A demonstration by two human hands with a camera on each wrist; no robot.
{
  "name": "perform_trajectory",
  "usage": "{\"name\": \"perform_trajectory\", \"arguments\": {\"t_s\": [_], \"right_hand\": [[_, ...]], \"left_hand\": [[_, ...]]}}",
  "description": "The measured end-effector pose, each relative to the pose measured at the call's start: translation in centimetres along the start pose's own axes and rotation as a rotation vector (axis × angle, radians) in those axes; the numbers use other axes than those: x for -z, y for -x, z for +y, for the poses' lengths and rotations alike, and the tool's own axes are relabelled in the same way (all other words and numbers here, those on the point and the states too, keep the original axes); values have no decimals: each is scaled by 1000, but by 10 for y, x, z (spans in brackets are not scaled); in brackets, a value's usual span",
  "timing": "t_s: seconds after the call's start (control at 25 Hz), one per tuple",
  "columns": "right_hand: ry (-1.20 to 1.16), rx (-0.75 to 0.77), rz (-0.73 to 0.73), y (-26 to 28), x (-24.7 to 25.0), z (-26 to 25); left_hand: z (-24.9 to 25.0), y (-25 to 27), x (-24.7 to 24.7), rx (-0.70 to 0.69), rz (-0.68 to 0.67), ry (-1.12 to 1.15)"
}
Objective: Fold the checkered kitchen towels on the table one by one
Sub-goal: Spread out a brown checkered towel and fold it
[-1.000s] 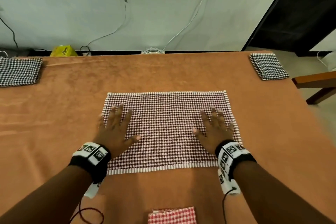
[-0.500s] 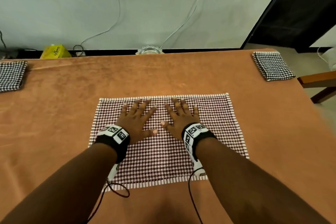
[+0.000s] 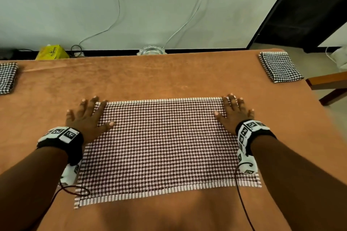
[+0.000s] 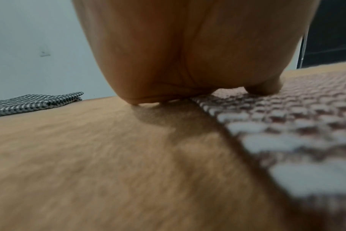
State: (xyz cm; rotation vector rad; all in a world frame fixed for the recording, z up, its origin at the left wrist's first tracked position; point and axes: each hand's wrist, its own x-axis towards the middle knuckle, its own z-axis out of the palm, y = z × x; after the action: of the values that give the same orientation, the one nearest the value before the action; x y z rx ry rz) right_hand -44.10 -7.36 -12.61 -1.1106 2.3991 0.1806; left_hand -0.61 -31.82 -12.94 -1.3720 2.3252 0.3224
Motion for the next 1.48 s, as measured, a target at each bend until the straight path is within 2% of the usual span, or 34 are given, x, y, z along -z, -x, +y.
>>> {"name": "perform_trajectory", "arguments": {"t_s": [0.08, 0.2, 0.24, 0.32, 0.4, 0.48, 0.56, 0.68, 0.8, 0.92, 1.0, 1.12, 1.32, 1.48], "right_hand": [[-92, 0, 118, 13, 4, -1], [-280, -97, 322, 65, -2, 1], [-322, -125, 329, 87, -10, 5], [-387, -178, 251, 131, -32, 15], [-416, -245, 180, 160, -50, 26], [-495, -334, 170, 175, -58, 33], [-580, -417, 179, 180, -58, 34], [-656, -400, 235, 183, -52, 27], [-663, -195, 436, 193, -43, 4], [-538, 107, 526, 204, -44, -28], [-505, 254, 554, 210, -46, -45], [-502, 382, 561, 214, -48, -60], [-490, 573, 517, 218, -57, -99], [-507, 711, 424, 223, -68, -163]], "left_hand": [[3, 1, 2, 11, 43, 38], [10, 10, 5, 63, 262, 175], [13, 18, 7, 62, 339, 215], [28, 35, 7, 13, 445, 288], [60, 54, 8, -80, 484, 374], [108, 72, 15, -211, 444, 472], [163, 84, 22, -307, 310, 545], [240, 89, 28, -405, 133, 640], [301, 95, 32, -387, -20, 861], [335, 88, 34, -328, -53, 909], [335, 78, 36, -295, -10, 877], [301, 58, 41, -219, 53, 890], [201, 46, 49, -107, 128, 1052], [124, 48, 47, -21, 89, 1197]]}}
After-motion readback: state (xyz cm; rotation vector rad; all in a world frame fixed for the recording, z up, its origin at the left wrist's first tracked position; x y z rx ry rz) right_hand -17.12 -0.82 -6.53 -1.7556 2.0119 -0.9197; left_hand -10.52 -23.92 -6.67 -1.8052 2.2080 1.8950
